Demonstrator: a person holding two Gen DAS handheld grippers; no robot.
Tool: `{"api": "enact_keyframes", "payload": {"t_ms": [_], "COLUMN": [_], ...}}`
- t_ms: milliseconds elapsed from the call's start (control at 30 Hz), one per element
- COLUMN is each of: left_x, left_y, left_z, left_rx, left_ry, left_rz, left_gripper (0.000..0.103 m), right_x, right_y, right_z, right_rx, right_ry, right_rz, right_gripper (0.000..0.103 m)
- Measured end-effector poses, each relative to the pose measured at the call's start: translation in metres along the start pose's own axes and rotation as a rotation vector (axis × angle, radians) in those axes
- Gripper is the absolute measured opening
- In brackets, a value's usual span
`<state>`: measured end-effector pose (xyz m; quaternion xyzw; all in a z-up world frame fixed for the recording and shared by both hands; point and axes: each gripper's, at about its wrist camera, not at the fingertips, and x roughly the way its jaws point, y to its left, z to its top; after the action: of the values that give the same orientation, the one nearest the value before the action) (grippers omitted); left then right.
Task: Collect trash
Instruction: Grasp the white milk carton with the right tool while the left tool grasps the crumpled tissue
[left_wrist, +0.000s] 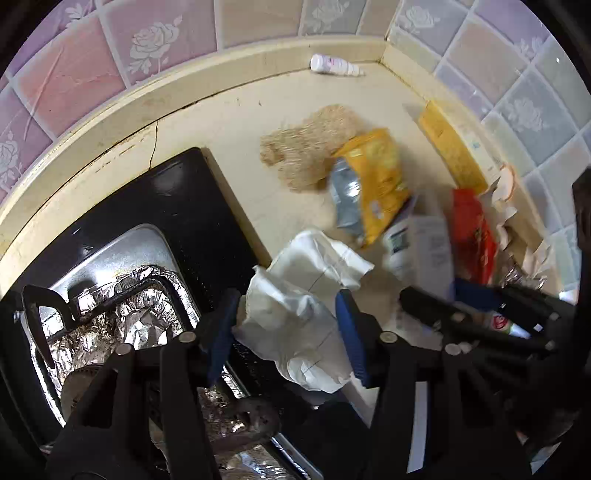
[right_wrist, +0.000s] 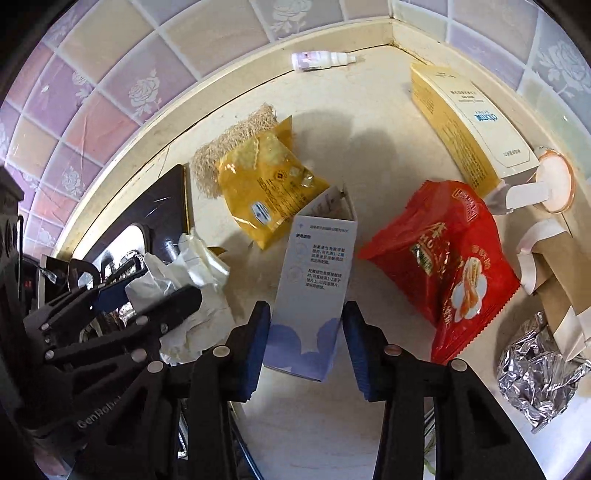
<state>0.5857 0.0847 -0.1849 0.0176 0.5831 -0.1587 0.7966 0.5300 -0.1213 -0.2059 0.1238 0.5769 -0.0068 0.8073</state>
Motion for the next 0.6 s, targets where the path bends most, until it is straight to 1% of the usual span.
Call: {"api": "enact_keyframes", "payload": {"t_ms": [33, 67, 167, 300, 467, 500, 600], "left_x": [-0.002, -0.005, -0.014, -0.026, -0.04, -0.046, -0.056], "left_y": [0.0, 0.002, 0.001, 0.005, 0.013, 0.016, 0.02], "left_z": [0.001, 0.002, 0.003, 0.001, -0.007, -0.009, -0.015], "left_rx": [-0.003, -0.021, -0.018, -0.058, -0.108, -0.129, -0.16], "left_ry": [0.002, 0.011, -0.018, -0.046, -0.059, -0.062, -0.076], "left_rz": [-0.011, -0.04, -0.039, -0.079, -0.132, -0.155, -0.186], "left_gripper": [0.014, 0.013, 0.013, 0.012, 0.012, 0.012, 0.012], "right_x": [0.0, 0.0, -0.003, -0.013, -0.04, -0.046, -0.068], "right_y": [0.002, 0.004, 0.007, 0.005, 0.001, 0.001, 0.002], "right_z": [-0.002, -0.004, -0.009, -0.017, -0.029, -0.031, -0.039], "right_rx": [-0.006, -0.017, -0.03, -0.017, -0.001, 0.0, -0.012], "right_ry": [0.0, 0.0, -0.002, -0.027, -0.064, -0.072, -0.104], "right_rz": [0.002, 0.002, 0.01, 0.026, 0.068, 0.079, 0.111], "right_gripper": [0.038, 0.037, 0.037, 0.036, 0.036, 0.036, 0.036]}}
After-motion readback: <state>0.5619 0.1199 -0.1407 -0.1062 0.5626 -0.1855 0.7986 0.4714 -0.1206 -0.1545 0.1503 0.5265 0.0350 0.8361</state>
